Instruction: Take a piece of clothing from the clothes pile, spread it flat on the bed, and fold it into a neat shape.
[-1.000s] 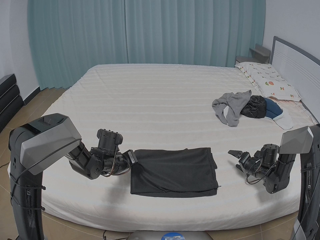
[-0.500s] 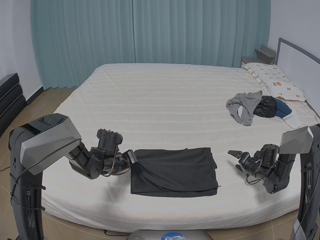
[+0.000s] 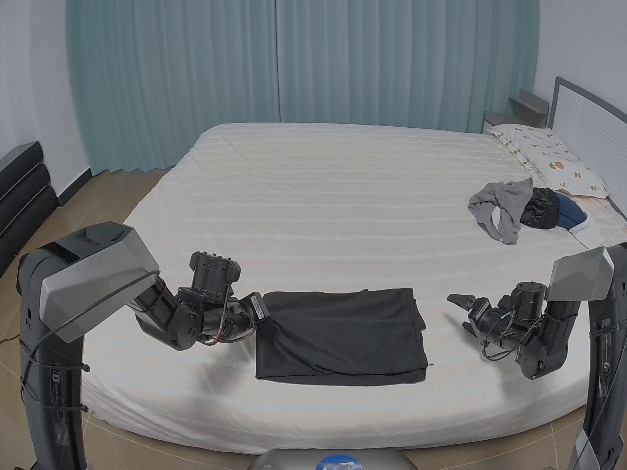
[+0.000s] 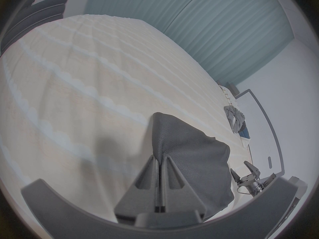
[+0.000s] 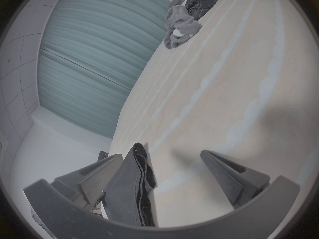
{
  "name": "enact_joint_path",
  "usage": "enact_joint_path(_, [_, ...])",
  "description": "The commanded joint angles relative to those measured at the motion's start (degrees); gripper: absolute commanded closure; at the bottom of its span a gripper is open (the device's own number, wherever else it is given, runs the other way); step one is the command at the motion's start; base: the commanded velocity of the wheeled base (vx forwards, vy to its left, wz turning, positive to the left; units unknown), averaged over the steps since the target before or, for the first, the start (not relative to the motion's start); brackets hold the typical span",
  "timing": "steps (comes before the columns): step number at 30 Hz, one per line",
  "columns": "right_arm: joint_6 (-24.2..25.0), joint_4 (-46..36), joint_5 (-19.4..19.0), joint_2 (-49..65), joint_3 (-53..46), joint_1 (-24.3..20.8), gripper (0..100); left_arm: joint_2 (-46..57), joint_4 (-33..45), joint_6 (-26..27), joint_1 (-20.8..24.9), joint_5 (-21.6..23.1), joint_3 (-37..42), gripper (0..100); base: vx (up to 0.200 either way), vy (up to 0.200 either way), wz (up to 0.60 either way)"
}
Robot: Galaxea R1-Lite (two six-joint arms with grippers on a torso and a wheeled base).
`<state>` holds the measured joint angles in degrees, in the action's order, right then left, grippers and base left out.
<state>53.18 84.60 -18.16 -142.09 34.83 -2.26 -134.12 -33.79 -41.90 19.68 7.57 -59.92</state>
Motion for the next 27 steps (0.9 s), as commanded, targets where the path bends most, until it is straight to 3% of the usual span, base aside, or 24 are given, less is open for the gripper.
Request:
enact_joint_path(1, [0.0, -0.1, -0.4, 0.1, 0.0, 0.1, 0, -0.1, 0.0, 0.0, 0.1, 0.0, 0.1, 100, 0.0, 0.2, 0.0])
enact_joint_path(12, [0.0, 0.0, -0.6, 0.1, 0.0, 0.1, 0, -0.1, 0.1, 0.0, 0.4, 0.0, 0.2, 100, 0.0, 0.2, 0.0])
enact_joint_path(27, [0.0, 0.0, -0.5, 0.1, 0.0, -0.1, 0, 0.1, 0.1, -0.2, 1.0, 0.3, 0.9, 100, 0.0, 0.0, 0.0])
